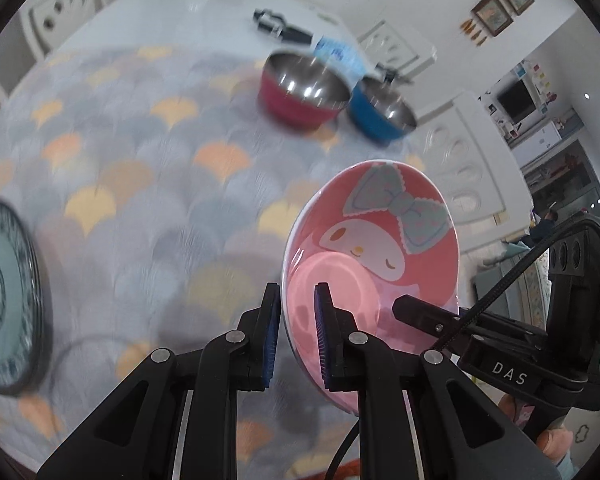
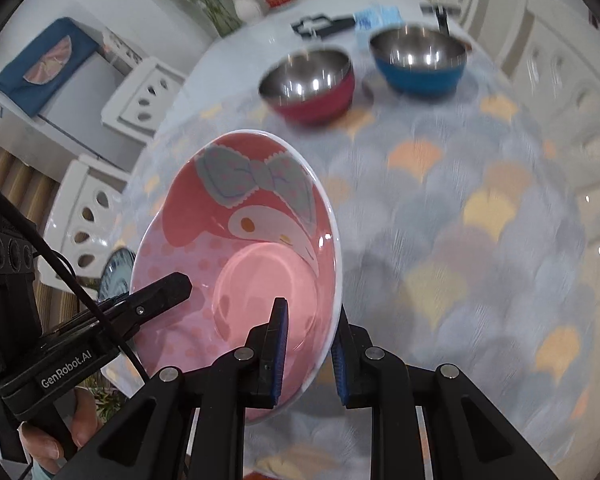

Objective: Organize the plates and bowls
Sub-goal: 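Lift the pink bowl with both tools and carry it beside the plate stack, then lower the pink bowl onto the cloth and open both tools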

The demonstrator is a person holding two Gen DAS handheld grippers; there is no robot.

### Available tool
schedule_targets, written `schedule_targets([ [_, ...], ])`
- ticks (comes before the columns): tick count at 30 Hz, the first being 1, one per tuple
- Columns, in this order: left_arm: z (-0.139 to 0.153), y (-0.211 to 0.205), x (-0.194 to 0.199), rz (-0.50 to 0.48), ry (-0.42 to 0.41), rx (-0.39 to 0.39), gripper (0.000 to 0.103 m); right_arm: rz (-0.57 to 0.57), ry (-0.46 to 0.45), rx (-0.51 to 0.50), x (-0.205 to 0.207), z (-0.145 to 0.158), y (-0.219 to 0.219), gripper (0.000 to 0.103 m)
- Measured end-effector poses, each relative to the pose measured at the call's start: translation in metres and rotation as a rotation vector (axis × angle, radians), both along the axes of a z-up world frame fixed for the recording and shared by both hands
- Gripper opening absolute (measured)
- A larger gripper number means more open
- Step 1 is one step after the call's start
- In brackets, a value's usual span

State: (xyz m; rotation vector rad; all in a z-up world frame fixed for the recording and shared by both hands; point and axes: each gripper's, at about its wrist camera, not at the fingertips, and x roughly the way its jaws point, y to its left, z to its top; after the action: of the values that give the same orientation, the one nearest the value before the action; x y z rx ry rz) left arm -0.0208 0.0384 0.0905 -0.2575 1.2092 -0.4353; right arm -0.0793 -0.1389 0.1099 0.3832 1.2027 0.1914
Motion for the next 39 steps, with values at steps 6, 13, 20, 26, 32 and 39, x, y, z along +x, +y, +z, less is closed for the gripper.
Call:
schedule_targets([
  [6,-0.03,0.009,-0.019,-0.022,0.067,-0.025,0.013,-0.036,0.081,0.001,-0.02,-0.032,0.011,0.02],
  [13,-0.038,0.009,-0.033,-0.057,0.071,-0.029,0.013,-0.065,0.1,-0.019,-0.032,-0.042,0.014,0.02],
  [20,-0.035,0.012,-0.039,-0.075,0.047,-0.018,0.013,-0.096,0.1,0.005,-0.044,-0.04,0.006,0.02],
  [26,-0.025,0.021,-0.043,-0.07,0.02,-0.032,0.013,-0.101,0.065,0.002,-0.055,-0.02,0.0,0.02],
  [32,-0.006,0.034,-0.046,-0.053,-0.024,-0.047,0.013,-0.076,0.037,0.008,-0.073,0.01,-0.006,0.036],
  [39,0.035,0.04,-0.035,-0.045,-0.118,-0.073,0.016,-0.084,-0.066,-0.001,-0.08,0.059,-0.019,0.037],
])
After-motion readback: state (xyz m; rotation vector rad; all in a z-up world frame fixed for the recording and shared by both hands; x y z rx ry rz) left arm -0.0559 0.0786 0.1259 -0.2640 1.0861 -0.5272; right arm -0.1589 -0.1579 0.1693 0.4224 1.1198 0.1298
